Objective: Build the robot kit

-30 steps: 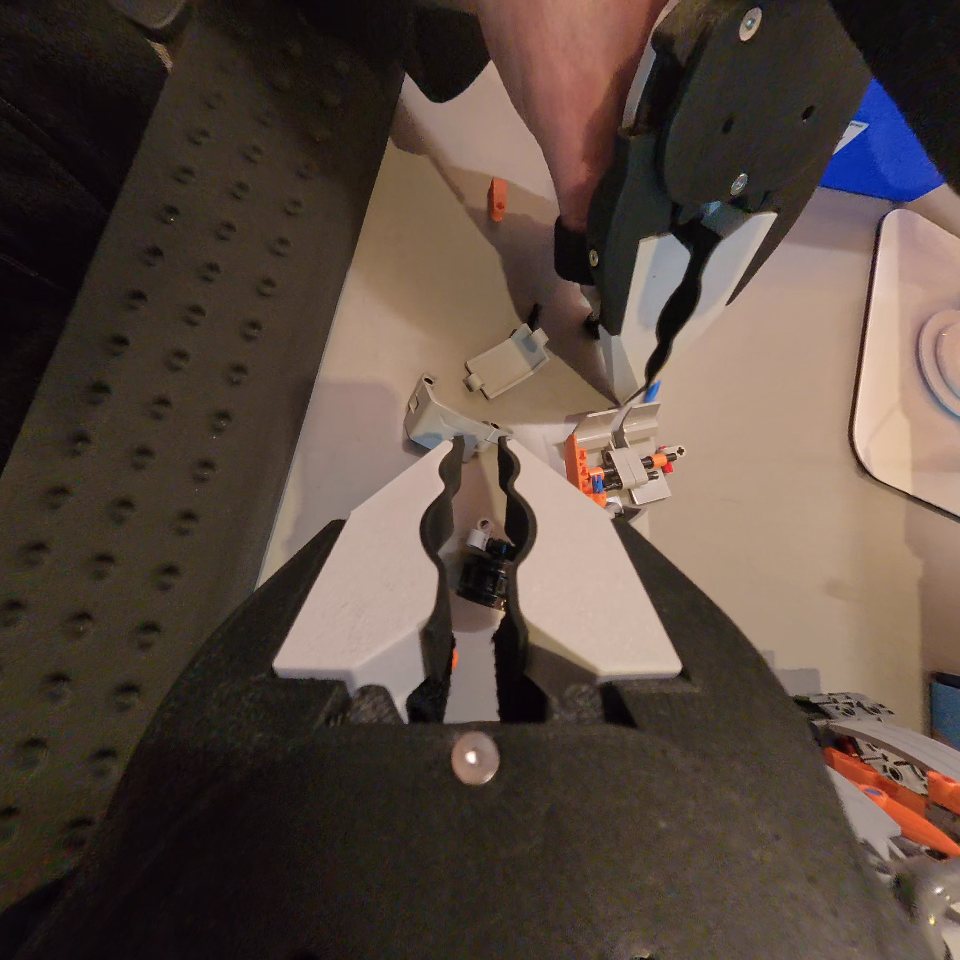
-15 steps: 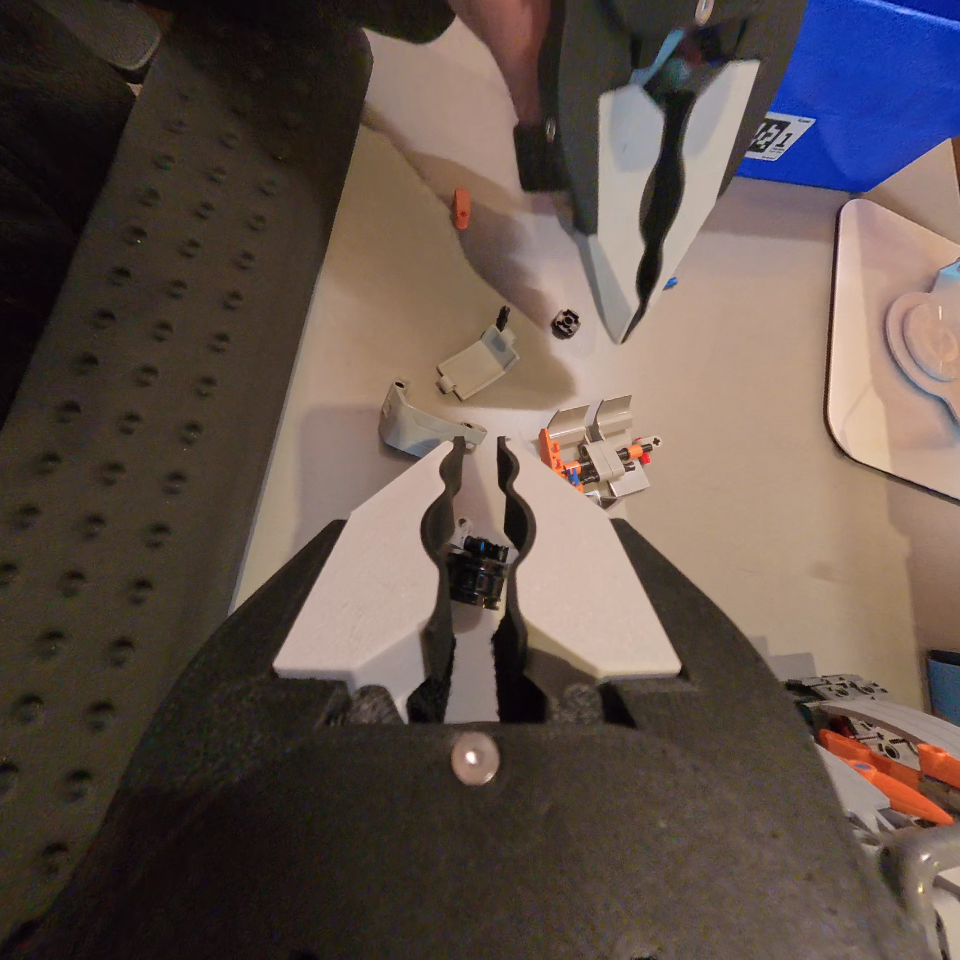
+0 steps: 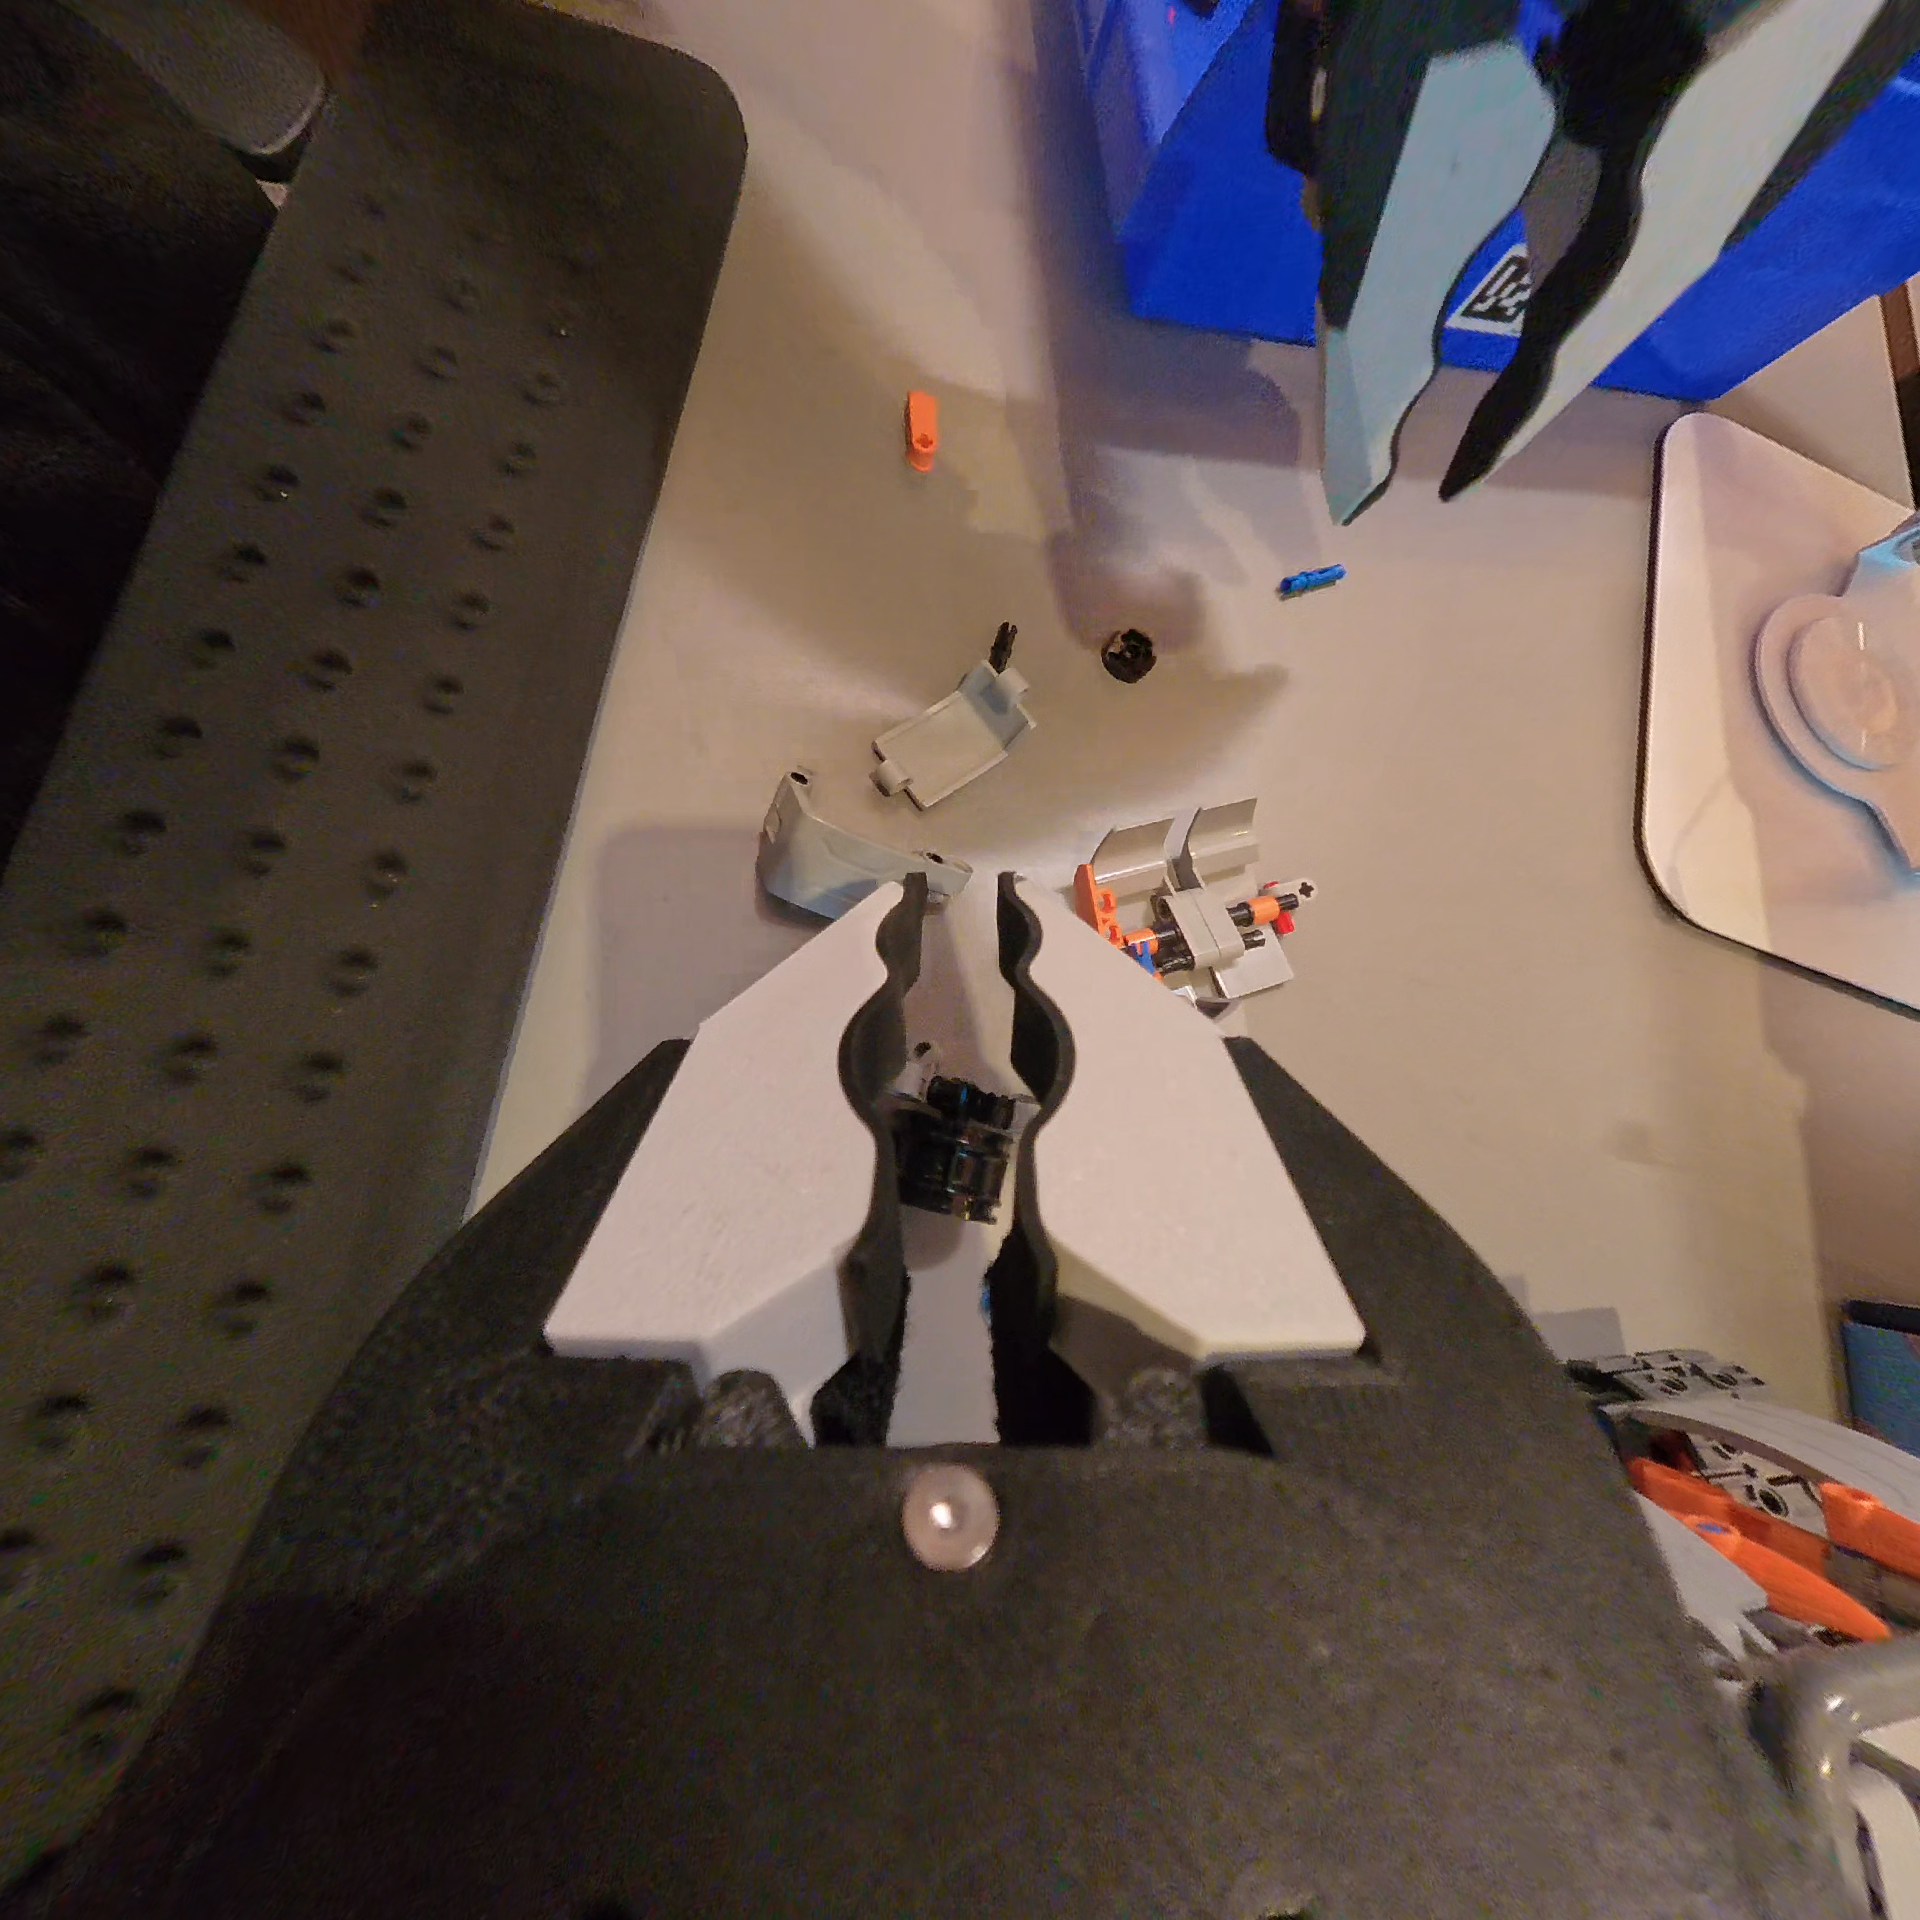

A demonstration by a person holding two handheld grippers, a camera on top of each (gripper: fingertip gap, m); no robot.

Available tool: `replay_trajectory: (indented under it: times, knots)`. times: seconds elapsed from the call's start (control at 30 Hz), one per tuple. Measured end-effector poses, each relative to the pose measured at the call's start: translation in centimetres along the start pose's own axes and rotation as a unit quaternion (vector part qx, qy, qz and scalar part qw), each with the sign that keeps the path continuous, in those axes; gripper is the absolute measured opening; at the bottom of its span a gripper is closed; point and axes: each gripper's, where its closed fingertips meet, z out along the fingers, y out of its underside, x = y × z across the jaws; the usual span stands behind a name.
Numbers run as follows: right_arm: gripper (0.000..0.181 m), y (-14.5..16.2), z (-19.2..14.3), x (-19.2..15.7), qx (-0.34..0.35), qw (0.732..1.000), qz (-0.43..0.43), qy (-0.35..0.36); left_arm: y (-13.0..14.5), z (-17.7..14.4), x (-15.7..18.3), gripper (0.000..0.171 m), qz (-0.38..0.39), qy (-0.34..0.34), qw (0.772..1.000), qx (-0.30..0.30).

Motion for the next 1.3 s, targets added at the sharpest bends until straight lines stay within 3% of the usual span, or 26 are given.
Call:
replay_trajectory:
  times: [0.13,0.37,0.57,0.8,0.9,1.03,1.17,1.3]
  knots:
    - [0.012,-0.1,-0.1,-0.1,0.000,1.000,-0.003,-0.001,1.7,1.3,-0.1,0.025,0.097,0.030,0.992,-0.075]
    - [0.012,-0.1,-0.2,0.0,0.003,1.000,-0.004,0.002,2.4,3.9,0.5,0.021,0.205,0.090,0.971,-0.085]
    - [0.012,0.1,-0.3,0.2,0.003,1.000,-0.001,0.002,2.3,4.4,1.1,0.003,0.208,0.132,0.966,-0.083]
    - [0.011,0.2,-0.6,0.7,0.005,1.000,0.006,0.008,2.1,4.5,0.7,0.001,0.208,0.105,0.969,-0.076]
    - [0.011,0.0,-0.9,1.4,0.013,1.000,0.017,0.022,0.8,3.5,0.3,0.001,0.195,0.071,0.977,-0.042]
    - [0.012,-0.8,-1.8,3.7,0.057,0.994,0.065,0.073,-3.2,0.2,0.4,0.001,0.178,-0.008,0.983,0.048]
    - [0.016,-2.7,-3.2,5.8,0.138,0.977,0.115,0.119,-7.0,-3.2,2.1,0.001,0.193,-0.079,0.968,0.137]
    - [0.020,-2.5,-2.8,6.2,0.135,0.974,0.125,0.135,-10.1,-6.1,3.5,0.001,0.192,-0.139,0.949,0.206]
